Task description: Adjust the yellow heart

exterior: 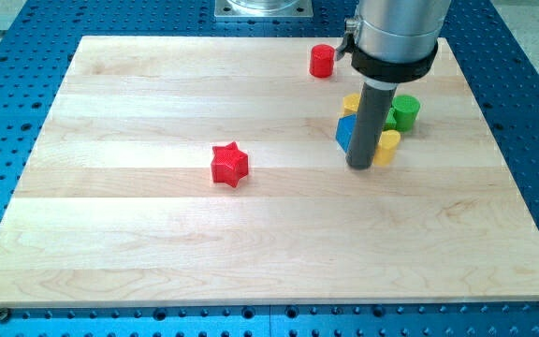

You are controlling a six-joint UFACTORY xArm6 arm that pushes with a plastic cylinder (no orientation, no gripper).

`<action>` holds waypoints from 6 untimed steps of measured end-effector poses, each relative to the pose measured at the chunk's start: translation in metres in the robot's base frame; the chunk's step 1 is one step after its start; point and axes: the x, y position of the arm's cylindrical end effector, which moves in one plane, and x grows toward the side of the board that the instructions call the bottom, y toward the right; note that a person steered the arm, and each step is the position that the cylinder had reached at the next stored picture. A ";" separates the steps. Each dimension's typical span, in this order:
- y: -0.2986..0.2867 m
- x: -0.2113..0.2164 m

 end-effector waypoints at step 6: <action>0.063 -0.001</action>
